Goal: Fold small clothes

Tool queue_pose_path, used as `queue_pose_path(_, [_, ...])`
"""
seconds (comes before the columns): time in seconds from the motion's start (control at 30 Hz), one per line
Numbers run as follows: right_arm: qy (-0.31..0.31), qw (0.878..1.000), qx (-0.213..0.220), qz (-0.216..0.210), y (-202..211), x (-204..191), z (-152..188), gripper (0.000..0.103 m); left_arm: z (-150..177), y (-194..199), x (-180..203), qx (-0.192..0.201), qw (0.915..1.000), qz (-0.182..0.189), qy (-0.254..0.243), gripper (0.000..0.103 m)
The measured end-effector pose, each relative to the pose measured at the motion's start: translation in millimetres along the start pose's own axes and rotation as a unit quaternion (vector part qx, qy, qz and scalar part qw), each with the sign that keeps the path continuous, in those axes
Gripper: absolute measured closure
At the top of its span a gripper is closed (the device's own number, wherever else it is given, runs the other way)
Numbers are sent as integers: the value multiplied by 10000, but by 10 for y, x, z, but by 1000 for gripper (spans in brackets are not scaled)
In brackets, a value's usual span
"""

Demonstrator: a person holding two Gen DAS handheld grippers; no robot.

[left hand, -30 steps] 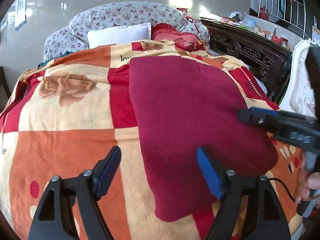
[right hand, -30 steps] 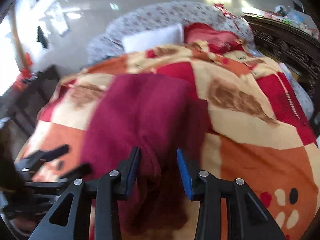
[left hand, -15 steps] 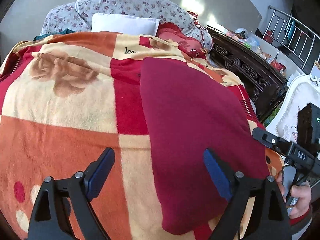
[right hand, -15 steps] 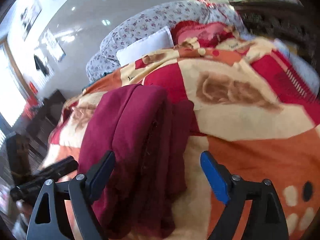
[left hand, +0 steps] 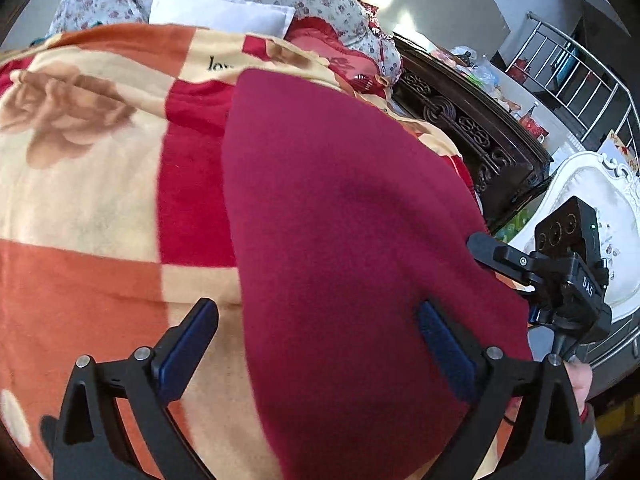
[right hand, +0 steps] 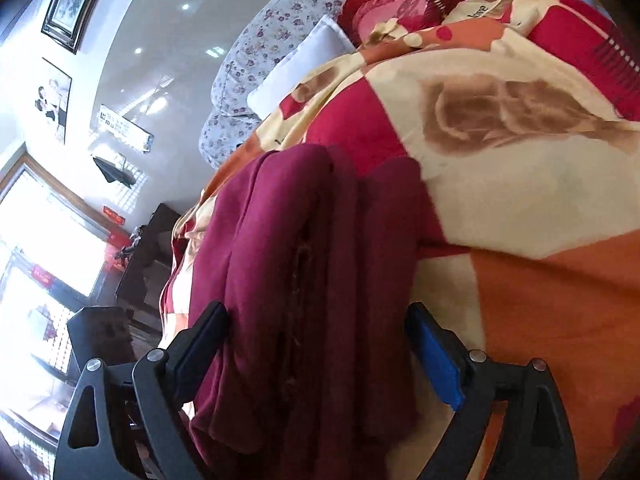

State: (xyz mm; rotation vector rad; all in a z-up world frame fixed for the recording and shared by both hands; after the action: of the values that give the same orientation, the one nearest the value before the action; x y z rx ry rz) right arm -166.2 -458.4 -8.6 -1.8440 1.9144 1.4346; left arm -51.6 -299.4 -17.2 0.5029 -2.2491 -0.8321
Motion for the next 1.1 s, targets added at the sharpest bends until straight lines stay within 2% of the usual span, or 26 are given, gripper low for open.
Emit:
queue_pose_path(0.07, [255, 9996, -44, 146, -26, -56, 4, 10, 3, -26, 4, -16, 10000, 14, 30, 3])
queue_pose_path(0.1, [413, 9987, -56, 298, -31, -89, 9, 16, 5, -28, 11, -9, 10000, 14, 41, 5])
queue_pose_path(0.13, [547, 9976, -30, 429, -18, -118, 11, 20, 12, -29, 30, -24, 10000, 64, 37, 18])
queue_pose_path(0.17, [625, 9970, 7, 452, 1, -147, 13, 28, 14, -32, 53, -68, 9999, 140, 20, 26])
queue_pose_path(0.2, [680, 9967, 42, 448, 34, -169, 17, 35, 7, -14, 63, -32, 10000, 69, 7, 28])
queue_pose_path(0.27, [725, 9965, 82, 399, 107, -220, 25, 43, 0, 45, 83, 55, 10000, -26, -25, 41])
queue_pose_path(0.37, [783, 9964, 114, 315, 207, -372, 57, 46, -2, 274, 126, 156, 9999, -25, -39, 56])
queue_pose_path(0.57, [1003, 9949, -70, -33, 334, -938, 318, 46, 136, 942, 147, 344, 9989, -259, -207, 56])
queue_pose_path(0.67, [1168, 9928, -204, -146, 357, -1235, 564, 46, 331, 1308, 39, 292, 9988, -375, -87, 56])
queue_pose_path(0.8, [1399, 9895, -350, -123, 332, -1490, 953, 46, 659, 1591, -99, 225, 9982, -547, -71, 56])
queue_pose_path(0.93, [1225, 9902, -671, -21, 152, -1423, 1259, 44, 963, 1572, -261, 64, 9974, -719, 17, 56])
queue_pose_path(1.03, [1007, 9873, -1166, 388, 33, -1213, 1393, 41, 1181, 1438, -402, -191, 9962, -833, 158, 55])
queue_pose_path(1.1, [1016, 9876, -1051, 565, 172, -1171, 1377, 41, 1283, 1423, -450, -133, 9942, -1064, 98, 50])
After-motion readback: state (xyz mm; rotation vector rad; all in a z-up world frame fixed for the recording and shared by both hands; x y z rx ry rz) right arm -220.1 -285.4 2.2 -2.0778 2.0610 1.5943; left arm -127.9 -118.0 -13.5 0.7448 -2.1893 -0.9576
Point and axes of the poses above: each gripper's, at about its wrist camera, not at the fingertips, and y roughly against the way its jaws point, x to its right, z to its underside, the point moved 6 cm from there along -y, roughly the way its jaws point, and after that the axes turned 3 degrees about y, right-handed, at the moved point
